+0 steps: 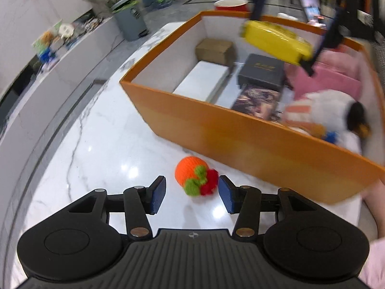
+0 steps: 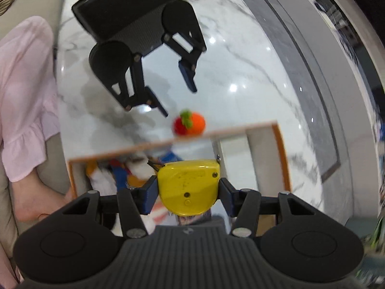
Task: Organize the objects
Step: 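Lift the tape measure with the right gripper while the left gripper grasps the crochet fruit, then lower the tape measure into the box and open the right gripper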
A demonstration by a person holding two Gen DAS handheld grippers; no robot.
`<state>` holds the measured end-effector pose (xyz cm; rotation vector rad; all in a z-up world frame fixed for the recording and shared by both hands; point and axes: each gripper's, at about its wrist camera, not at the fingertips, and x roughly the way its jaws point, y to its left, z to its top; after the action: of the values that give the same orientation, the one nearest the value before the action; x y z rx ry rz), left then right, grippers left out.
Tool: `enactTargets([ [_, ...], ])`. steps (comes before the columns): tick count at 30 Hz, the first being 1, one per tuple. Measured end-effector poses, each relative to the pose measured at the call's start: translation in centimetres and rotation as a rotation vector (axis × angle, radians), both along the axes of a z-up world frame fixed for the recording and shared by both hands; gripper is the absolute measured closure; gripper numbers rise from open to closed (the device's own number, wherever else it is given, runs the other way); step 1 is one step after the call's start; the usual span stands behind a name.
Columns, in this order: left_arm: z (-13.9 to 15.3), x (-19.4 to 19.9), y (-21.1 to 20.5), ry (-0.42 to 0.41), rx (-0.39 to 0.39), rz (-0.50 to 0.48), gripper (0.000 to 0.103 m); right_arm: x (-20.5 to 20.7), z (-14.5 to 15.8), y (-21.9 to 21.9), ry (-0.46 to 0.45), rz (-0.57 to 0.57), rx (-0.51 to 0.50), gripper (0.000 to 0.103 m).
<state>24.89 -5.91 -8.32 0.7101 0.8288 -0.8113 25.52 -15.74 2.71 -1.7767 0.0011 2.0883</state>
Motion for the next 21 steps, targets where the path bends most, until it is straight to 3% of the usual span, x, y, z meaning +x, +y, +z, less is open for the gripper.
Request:
enactTargets([
  [6, -1.9, 1.7, -0.8, 0.080, -0.010, 0.059, 0.046, 3.6, -3.1, 1.8, 0.055, -0.089, -0.038, 0.047],
  [11, -2.5, 2.3, -0.5, 0.126, -0.021, 0.087, 0.044, 4.9, -4.8, 4.5, 0.170, -0.197, -0.071, 0.047],
  [21, -3.0, 3.0, -0.8, 0.134, -0.003, 0.104, 0.044, 4.1, -8.0, 5.9, 0.268, -0.181, -0.085, 0.047],
])
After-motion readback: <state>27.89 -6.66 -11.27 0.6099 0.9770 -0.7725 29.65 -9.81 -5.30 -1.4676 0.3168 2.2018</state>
